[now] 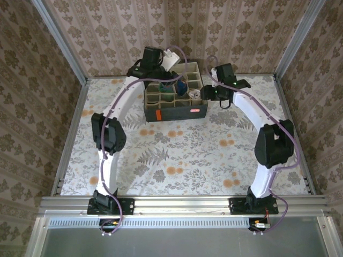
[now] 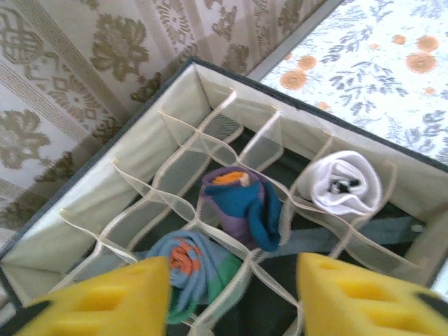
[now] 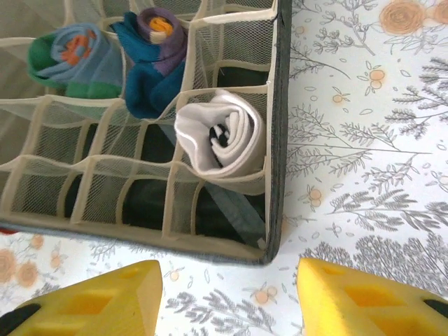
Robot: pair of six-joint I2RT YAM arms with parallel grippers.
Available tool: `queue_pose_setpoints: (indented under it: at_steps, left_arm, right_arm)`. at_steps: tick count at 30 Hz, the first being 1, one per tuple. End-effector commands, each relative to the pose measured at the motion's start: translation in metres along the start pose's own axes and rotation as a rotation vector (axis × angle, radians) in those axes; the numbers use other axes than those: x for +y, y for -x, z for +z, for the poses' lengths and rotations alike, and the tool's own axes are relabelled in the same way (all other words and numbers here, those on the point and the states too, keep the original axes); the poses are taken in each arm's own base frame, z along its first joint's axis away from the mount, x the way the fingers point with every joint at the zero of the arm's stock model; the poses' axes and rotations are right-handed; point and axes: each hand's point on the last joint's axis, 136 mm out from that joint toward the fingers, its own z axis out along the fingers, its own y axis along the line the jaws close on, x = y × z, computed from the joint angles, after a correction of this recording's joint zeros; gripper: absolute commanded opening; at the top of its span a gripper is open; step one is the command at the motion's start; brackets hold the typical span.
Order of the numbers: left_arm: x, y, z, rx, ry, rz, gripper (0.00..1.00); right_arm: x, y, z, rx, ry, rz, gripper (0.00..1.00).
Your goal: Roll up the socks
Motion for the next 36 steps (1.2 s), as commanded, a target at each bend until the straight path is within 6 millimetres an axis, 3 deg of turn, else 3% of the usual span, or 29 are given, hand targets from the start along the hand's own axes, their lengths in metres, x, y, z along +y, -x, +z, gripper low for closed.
queue_pose_setpoints:
  at_steps: [1,5,8,15,21,31,36]
  left_arm:
    - [-0.014,0.001,-0.004,-0.036,-0.081,-0.04,0.37]
    - [-0.023,-0.011,0.016,-0.017,-0.146,-0.114,0.19]
    - [-0.025,-0.02,0.038,-0.001,-0.167,-0.149,0.12]
    - [-0.027,-0.035,0.094,0.035,-0.195,-0.17,0.05]
    - [-0.021,-0.052,0.13,0.06,-0.199,-0.203,0.0]
    - [-0.024,-0.083,0.155,0.106,-0.203,-0.234,0.0]
    - [-0.007,-0.095,0.162,0.122,-0.121,-0.264,0.0]
  right_arm:
    - [-0.008,-0.017,-0.002,0.03,-0.031,0.023,0.55]
    - [-0.011,-0.031,0.008,0.076,-0.03,0.052,0.55]
    - [-0.009,-0.035,0.023,0.106,-0.006,0.08,0.56]
    - [-0.014,-0.035,0.058,0.141,0.01,0.128,0.56]
    - [-0.02,-0.041,0.081,0.179,0.02,0.16,0.56]
    - [-0.022,-0.044,0.105,0.188,0.041,0.174,0.53]
    - [-0.026,-0.052,0.109,0.212,0.029,0.174,0.5]
